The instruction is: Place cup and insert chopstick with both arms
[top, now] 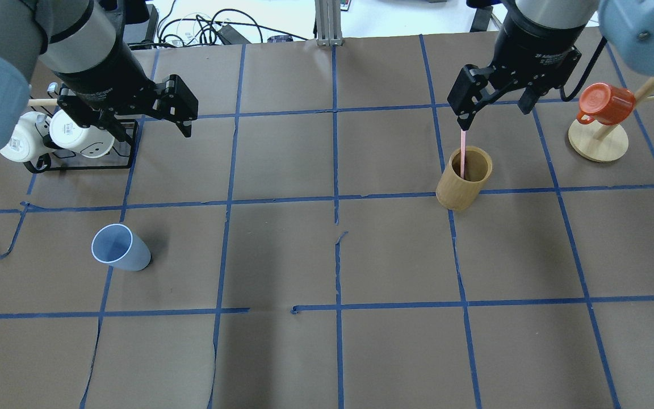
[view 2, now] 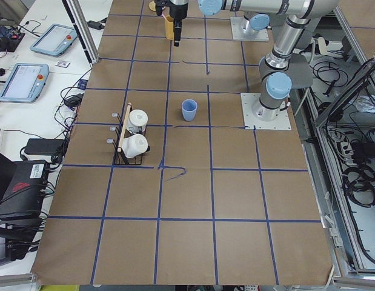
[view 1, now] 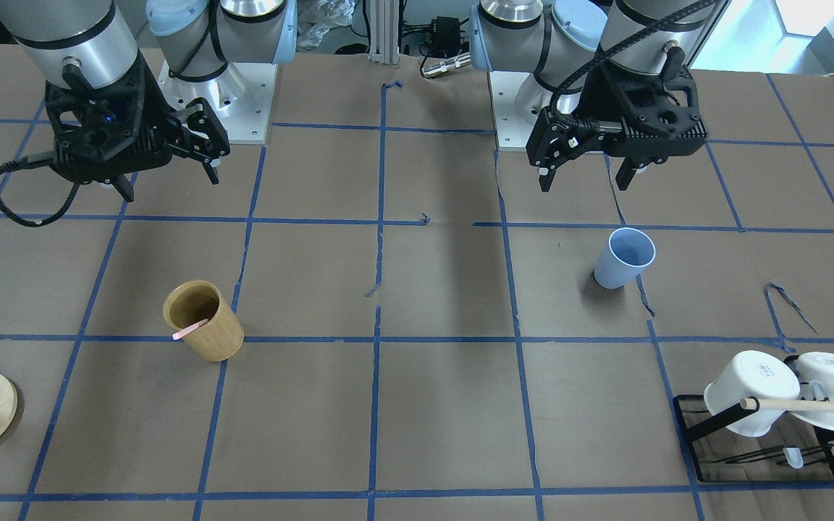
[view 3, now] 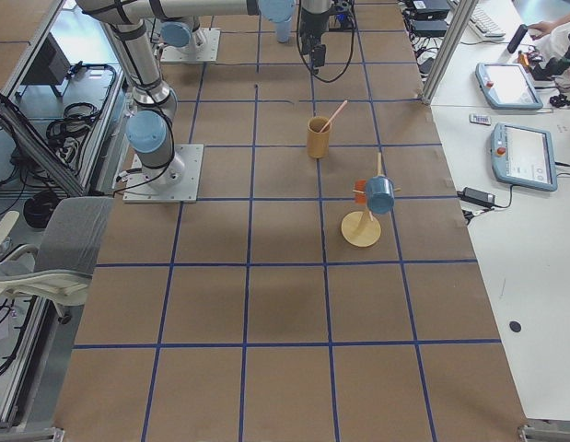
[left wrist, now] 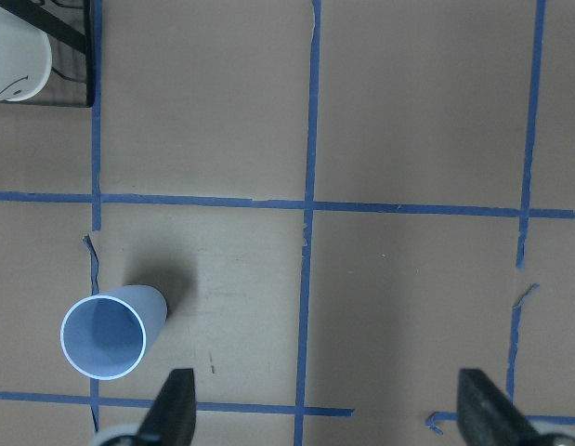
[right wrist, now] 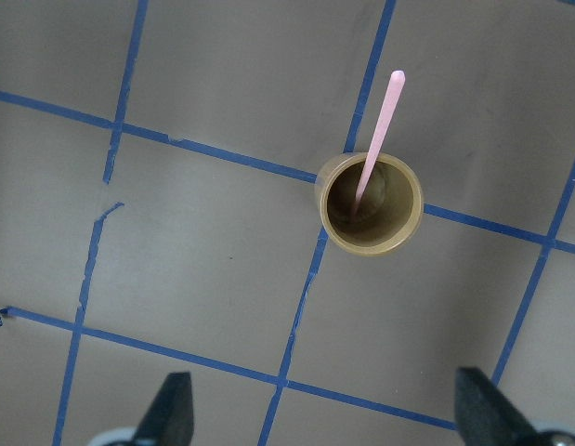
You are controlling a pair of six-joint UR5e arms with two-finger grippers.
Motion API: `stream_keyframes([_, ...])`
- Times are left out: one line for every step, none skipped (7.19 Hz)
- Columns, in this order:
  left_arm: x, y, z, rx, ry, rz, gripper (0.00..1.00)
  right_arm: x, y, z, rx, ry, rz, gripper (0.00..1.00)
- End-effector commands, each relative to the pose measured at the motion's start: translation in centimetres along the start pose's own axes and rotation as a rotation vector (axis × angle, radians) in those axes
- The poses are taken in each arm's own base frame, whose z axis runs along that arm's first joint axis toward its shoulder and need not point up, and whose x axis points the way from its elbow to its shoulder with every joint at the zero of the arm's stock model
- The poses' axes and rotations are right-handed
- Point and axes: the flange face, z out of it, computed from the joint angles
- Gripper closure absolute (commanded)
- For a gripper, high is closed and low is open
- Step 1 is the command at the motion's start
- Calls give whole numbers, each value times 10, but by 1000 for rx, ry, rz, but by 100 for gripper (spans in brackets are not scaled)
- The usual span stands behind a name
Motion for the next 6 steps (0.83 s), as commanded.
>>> stream_keyframes([0,1,-2,3,1,0,0,0,0,2,-3,-1,1,0])
stream_keyframes([0,1,-1,1,1,-1,0,0,0,1,0,0,1,0])
stream_keyframes([0,2,-3,6,1,0,0,0,-2,4,-6,-2,1,0])
stream_keyframes([-1,2,-5,9,1,-1,0,1,-2,6,-9,-2,2,0])
stream_keyframes([-1,2,-5,9,1,-1,0,2,-3,6,-8,-2,4,0])
stream_keyframes([-1,2,-4,7,1,-1,0,3,-3,6,-7,-2,5,0])
